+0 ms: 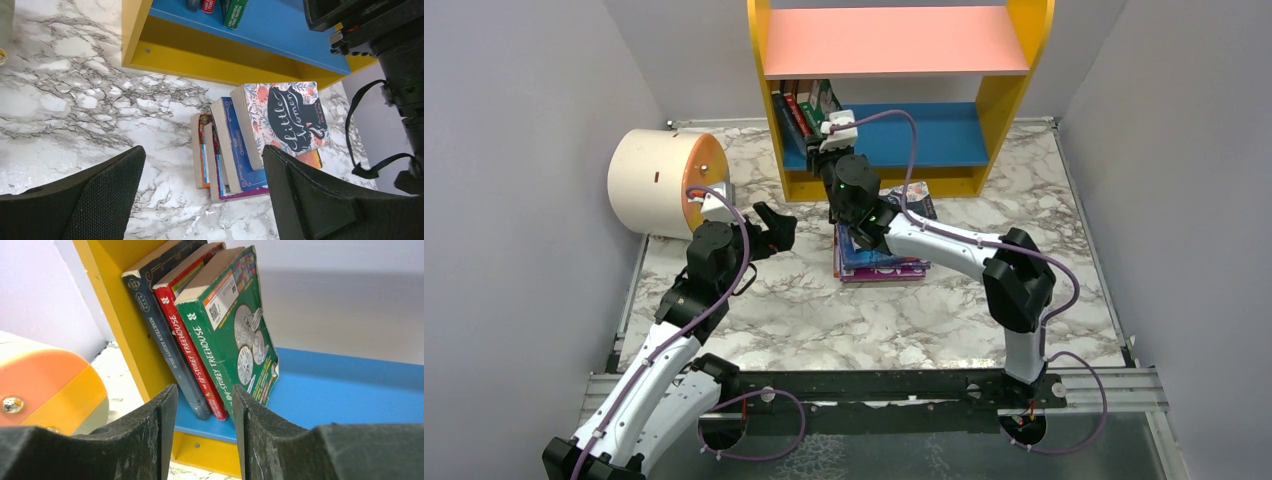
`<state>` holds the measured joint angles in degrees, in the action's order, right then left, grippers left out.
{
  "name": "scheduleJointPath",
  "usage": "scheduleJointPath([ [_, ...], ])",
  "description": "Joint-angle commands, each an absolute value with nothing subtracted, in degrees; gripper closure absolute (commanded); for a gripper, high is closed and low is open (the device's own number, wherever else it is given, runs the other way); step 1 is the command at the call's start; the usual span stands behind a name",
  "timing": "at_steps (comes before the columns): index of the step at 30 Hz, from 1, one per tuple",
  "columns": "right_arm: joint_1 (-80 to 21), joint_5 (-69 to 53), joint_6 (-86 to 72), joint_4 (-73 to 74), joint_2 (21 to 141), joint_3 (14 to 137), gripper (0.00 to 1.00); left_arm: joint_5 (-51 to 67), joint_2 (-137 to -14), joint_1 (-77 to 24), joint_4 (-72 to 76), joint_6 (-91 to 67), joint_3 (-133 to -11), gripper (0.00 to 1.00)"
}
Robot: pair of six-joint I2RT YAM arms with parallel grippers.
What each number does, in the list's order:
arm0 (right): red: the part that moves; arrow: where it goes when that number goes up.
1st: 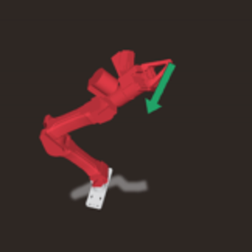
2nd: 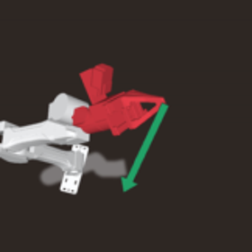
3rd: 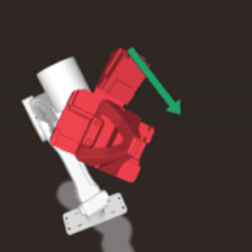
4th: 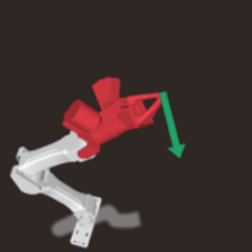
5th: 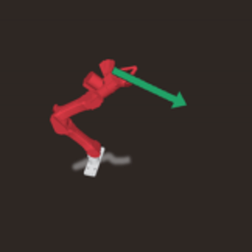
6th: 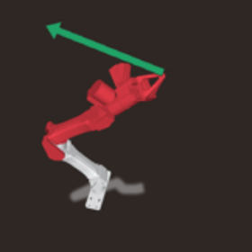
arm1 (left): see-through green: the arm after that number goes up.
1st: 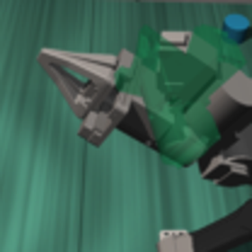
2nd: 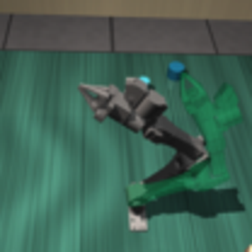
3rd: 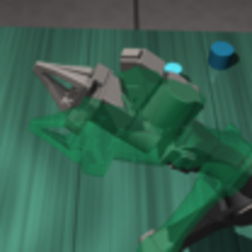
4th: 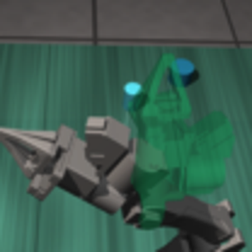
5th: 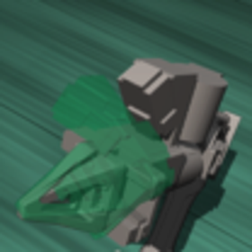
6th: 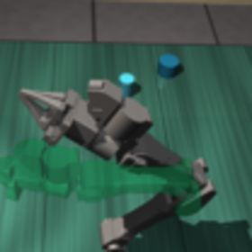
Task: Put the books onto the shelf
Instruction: Adjust the book on the shelf.
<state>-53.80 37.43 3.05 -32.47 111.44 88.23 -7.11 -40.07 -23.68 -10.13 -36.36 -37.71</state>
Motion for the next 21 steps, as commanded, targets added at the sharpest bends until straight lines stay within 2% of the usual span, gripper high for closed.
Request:
scheduleJointPath([
  [1, -52.1, 34.5, -4.0, -23.0, 107.9, 89.6, 0.57, -9.6, -40.0, -23.5, -9.9, -34.3, -39.1, 0.19],
  [5, -50.1, 35.6, -6.7, -18.8, 106.5, 89.3, 0.56, -10.4, -41.1, -23.5, -9.8, -33.3, -40.8, 0.19],
  [12, -44.4, 29.9, -11.8, -14.1, 104.8, 87.0, 0.56, -10.1, -42.3, -23.5, -8.5, -33.1, -41.4, 0.19],
  [21, -40.3, 22.4, -13.1, -8.4, 110.7, 92.0, 0.54, -10.5, -43.8, -23.5, -7.3, -32.5, -42.4, 0.19],
])
